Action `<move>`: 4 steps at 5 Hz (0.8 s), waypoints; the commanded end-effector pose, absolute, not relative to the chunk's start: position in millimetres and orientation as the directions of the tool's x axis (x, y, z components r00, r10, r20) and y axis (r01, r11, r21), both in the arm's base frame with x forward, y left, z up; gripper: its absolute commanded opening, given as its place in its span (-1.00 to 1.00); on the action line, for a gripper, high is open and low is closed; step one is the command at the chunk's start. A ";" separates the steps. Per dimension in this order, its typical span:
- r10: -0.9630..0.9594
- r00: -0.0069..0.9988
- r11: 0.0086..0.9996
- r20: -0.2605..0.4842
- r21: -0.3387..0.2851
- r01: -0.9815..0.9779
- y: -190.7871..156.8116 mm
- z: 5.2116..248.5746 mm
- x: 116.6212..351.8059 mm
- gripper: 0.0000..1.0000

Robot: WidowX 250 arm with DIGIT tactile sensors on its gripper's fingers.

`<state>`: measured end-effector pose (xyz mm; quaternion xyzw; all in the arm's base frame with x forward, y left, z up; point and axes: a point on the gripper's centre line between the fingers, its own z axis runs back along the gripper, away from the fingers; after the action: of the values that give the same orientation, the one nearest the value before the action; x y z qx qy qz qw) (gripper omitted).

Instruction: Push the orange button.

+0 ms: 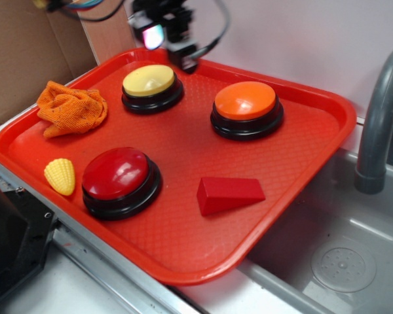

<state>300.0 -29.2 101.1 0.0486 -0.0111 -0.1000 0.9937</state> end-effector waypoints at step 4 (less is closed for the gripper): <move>-0.096 0.992 0.995 0.083 0.007 0.096 -66.8 61.2 327.1 1.00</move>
<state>316.0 -68.1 53.0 0.0012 -0.0267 -0.0483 0.9985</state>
